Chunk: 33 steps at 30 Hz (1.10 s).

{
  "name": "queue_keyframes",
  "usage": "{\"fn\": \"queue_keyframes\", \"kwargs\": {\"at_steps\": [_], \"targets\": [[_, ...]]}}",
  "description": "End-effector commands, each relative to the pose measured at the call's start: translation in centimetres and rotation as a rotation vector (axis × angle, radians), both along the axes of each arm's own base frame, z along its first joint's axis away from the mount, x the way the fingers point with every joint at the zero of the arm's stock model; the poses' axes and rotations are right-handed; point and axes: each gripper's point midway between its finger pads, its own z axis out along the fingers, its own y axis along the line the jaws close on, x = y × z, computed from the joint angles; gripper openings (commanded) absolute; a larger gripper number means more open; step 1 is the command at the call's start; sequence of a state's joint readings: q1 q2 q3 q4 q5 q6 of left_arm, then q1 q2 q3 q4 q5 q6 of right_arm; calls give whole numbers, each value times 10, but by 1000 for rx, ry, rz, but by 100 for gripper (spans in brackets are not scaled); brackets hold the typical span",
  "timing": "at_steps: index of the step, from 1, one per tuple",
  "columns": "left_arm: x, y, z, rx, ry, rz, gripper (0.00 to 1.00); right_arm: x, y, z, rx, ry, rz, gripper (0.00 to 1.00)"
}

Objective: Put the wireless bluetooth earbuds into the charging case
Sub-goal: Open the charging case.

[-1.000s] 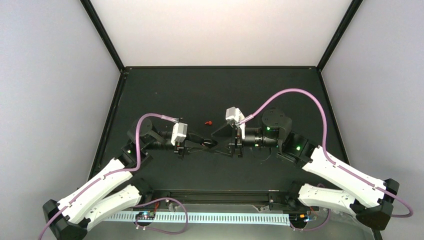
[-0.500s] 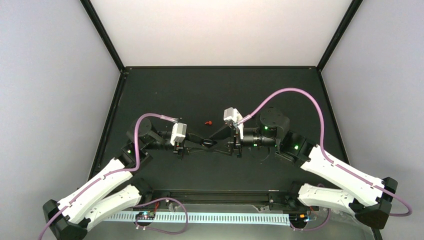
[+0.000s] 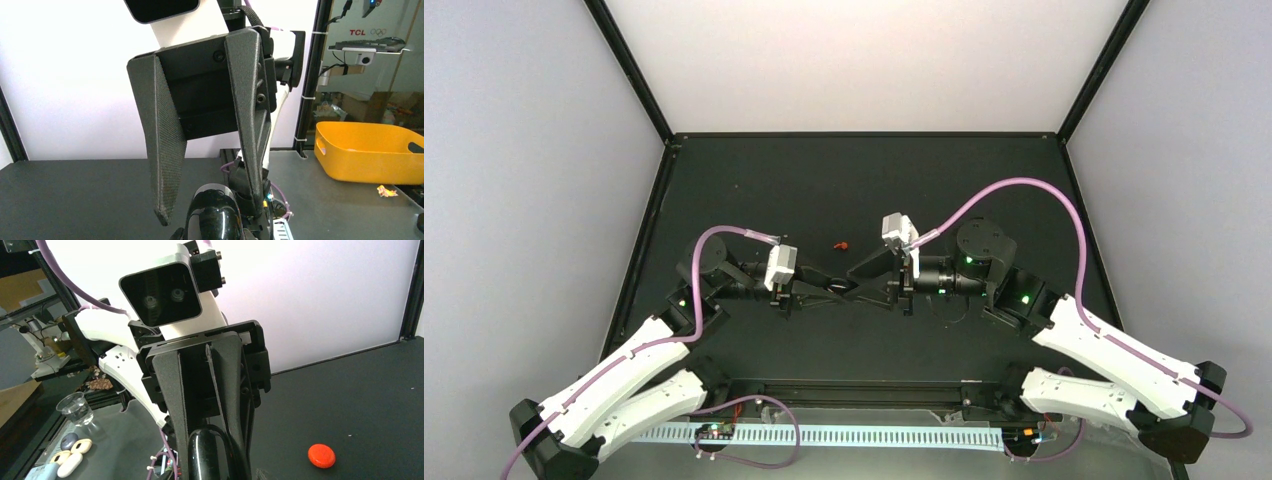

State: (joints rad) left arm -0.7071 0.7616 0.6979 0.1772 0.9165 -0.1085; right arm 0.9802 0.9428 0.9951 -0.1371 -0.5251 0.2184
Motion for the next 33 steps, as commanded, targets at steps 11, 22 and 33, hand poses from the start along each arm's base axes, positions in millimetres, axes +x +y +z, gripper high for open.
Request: {"fn": "queue_keyframes", "kwargs": {"at_steps": [11,22,33], "targets": [[-1,-2,14,-41,14,-25,5,5,2,-5,-5,7,-12,27],[3,-4,13,-43,57,-18,14,6,1,-6,-3,1,-20,10],[0,-2,13,-44,30,-24,2,29,-8,-7,-2,21,-180,29]]}}
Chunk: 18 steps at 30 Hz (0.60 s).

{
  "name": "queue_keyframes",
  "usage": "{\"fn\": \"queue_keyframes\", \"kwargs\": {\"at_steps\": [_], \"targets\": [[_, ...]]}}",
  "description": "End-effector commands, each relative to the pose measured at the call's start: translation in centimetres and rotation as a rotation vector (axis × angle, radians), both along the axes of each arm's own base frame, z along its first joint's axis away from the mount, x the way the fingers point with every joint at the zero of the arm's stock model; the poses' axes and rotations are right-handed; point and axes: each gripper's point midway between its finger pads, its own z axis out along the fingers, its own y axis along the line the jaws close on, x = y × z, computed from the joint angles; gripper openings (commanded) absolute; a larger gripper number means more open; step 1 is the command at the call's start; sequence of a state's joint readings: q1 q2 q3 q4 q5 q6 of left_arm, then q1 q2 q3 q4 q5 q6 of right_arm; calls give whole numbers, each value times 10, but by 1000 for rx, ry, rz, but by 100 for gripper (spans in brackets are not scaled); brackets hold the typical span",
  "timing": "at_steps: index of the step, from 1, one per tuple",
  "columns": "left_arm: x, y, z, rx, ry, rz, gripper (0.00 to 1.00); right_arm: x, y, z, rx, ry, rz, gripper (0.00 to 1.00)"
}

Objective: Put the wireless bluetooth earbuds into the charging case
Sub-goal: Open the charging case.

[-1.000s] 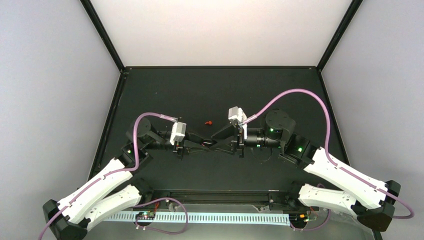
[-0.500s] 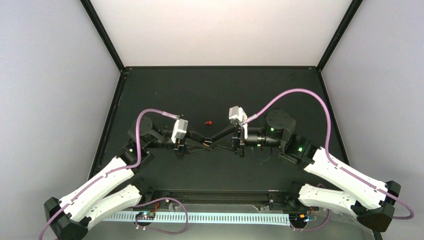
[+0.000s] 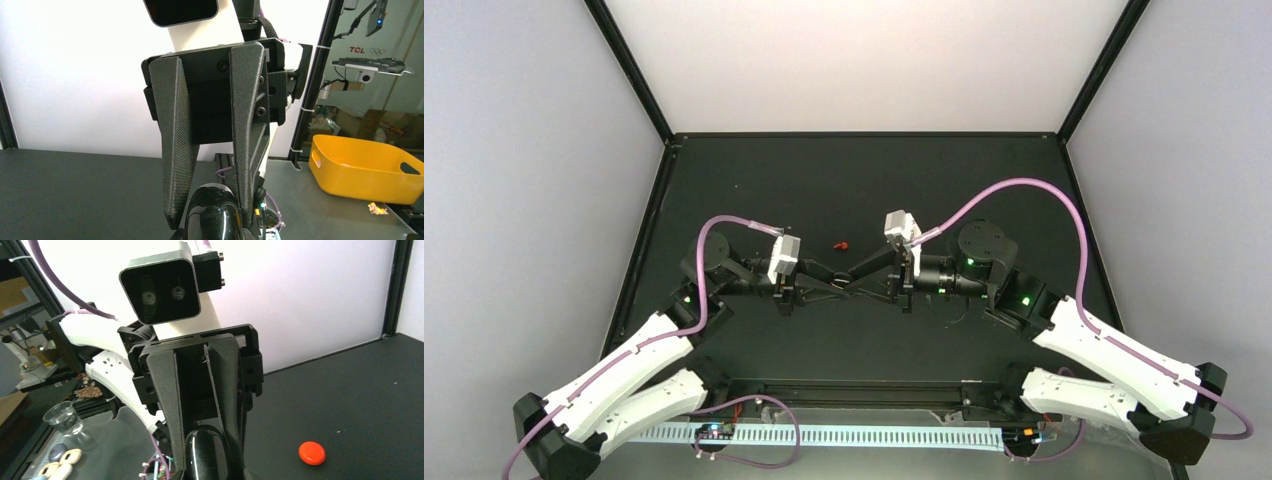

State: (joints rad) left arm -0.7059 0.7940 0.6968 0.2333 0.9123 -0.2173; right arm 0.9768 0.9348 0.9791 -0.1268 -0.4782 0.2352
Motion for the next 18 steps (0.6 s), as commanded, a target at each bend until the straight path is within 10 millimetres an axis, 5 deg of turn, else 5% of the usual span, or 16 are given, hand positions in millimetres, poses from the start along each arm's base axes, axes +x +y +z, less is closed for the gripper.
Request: {"fn": "queue_keyframes", "kwargs": {"at_steps": [1,18], "targets": [[-6,2,10,-34,-61,-19,1,24,-7,-4,-5,9,-148,31],[-11,4,9,-31,-69,-26,2,44,-26,0,5,7,-315,43]]}}
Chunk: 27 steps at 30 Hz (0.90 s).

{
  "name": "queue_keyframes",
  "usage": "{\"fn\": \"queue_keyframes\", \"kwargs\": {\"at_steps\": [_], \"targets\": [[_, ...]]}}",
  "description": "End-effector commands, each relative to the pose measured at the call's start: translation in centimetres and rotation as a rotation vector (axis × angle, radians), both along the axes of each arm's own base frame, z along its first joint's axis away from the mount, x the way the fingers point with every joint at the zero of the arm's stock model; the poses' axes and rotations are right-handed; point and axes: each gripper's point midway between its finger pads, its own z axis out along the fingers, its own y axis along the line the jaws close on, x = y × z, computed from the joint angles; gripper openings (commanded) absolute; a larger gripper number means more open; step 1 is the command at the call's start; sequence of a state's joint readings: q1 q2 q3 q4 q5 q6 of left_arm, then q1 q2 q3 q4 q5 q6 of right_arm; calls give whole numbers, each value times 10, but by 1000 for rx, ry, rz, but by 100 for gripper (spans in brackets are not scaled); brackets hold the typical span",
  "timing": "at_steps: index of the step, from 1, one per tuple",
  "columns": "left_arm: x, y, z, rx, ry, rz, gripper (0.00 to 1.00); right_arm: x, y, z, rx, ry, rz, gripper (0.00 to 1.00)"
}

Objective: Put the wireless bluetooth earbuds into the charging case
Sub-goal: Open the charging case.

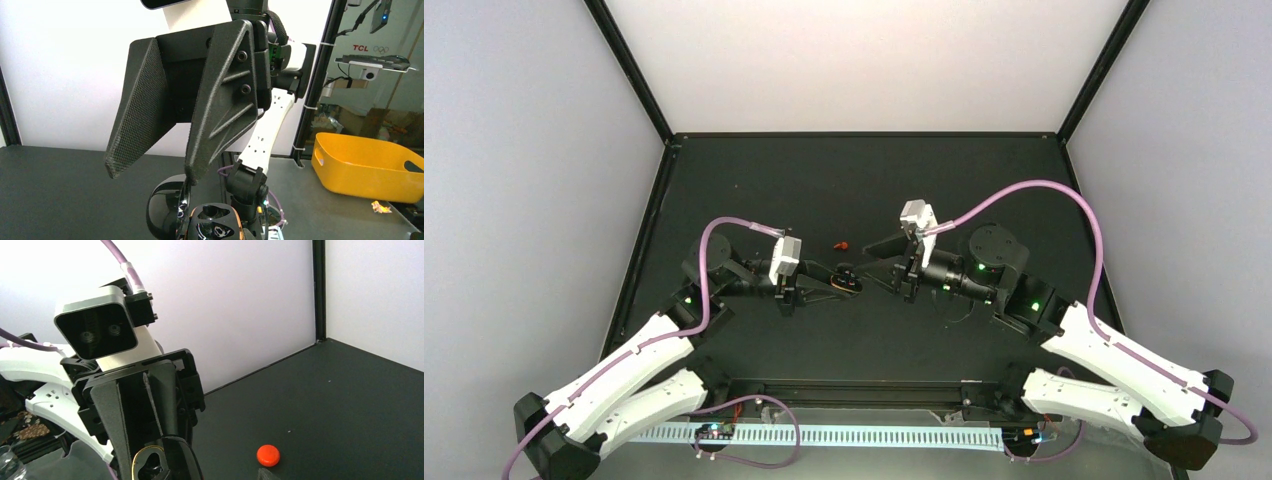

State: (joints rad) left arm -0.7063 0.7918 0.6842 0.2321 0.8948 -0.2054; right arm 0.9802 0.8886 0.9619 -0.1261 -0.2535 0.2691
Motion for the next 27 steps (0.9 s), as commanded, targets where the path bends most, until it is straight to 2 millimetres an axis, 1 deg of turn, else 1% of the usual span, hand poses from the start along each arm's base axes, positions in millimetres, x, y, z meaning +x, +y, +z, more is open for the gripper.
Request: {"fn": "queue_keyframes", "kwargs": {"at_steps": [1,7,9,12,14,16,19,23,27], "targets": [[-14,4,14,-35,-67,-45,1,14,-10,-4,-19,2,-94,44],[-13,5,12,-31,-66,-36,2,4,-12,9,-10,-33,-53,48],[-13,5,12,-31,-64,-34,1,1,-12,11,-14,-37,-38,49],[-13,5,12,-30,-64,-33,2,-11,-3,12,-25,-40,52,54],[-13,5,13,-31,-63,-33,2,-17,3,12,-34,-34,108,56],[-13,5,14,-33,-62,-33,2,-18,8,8,-44,-25,129,57],[-14,6,15,-36,-64,-36,2,-16,14,2,-64,-11,139,55],[-15,7,16,-40,-68,-37,2,-14,18,-2,-70,-7,145,52],[-16,7,16,-40,-68,-40,1,-9,19,-4,-77,-6,119,43]]}}
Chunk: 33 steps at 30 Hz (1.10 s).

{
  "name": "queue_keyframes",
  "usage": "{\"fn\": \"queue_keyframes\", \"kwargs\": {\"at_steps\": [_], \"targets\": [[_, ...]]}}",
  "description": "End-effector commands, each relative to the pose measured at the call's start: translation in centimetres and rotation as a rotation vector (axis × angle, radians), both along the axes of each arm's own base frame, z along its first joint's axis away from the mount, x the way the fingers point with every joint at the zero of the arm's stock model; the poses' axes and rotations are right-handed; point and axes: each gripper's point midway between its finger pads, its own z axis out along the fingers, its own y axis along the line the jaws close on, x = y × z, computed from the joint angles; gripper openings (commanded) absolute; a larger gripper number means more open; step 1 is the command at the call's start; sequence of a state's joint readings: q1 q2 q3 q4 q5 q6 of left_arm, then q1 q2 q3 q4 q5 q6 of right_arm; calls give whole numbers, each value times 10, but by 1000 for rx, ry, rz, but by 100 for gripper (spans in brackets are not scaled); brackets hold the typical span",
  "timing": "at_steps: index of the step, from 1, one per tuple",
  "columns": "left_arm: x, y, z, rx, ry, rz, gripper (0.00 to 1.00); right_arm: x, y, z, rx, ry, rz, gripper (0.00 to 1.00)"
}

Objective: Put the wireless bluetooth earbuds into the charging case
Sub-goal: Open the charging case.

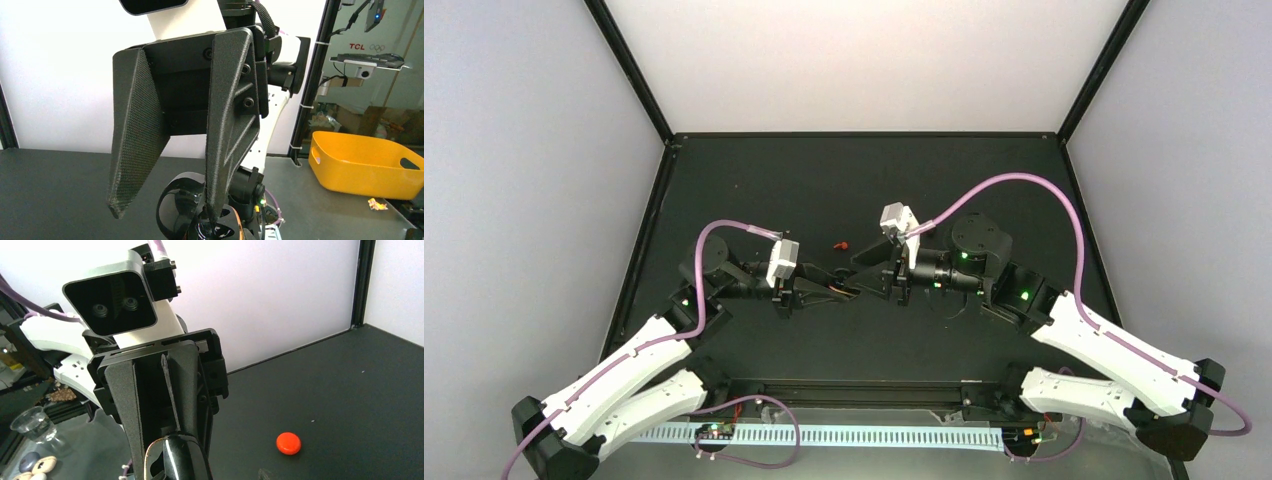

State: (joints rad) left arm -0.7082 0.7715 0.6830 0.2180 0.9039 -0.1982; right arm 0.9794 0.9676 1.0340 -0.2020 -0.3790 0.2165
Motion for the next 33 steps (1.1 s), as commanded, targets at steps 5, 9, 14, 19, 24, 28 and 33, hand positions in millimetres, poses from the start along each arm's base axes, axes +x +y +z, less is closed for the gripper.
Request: {"fn": "queue_keyframes", "kwargs": {"at_steps": [5,9,14,19,24,28,33], "targets": [[-10,3,14,-36,-55,-32,1,-1,2,4,3,-18,20,31],[-7,2,17,-47,-48,-22,2,0,1,1,-6,-29,17,25],[2,0,19,-55,-21,12,8,5,-3,0,-15,-51,-22,20],[6,-3,18,-55,-6,15,17,7,-7,-1,-17,-75,-46,13],[9,-6,15,-48,7,18,20,9,-8,-2,-22,-85,-55,7],[12,-7,13,-43,14,23,25,11,-10,-1,-21,-102,-70,5],[15,-9,11,-38,23,30,32,12,-11,0,-27,-123,-77,4]]}}
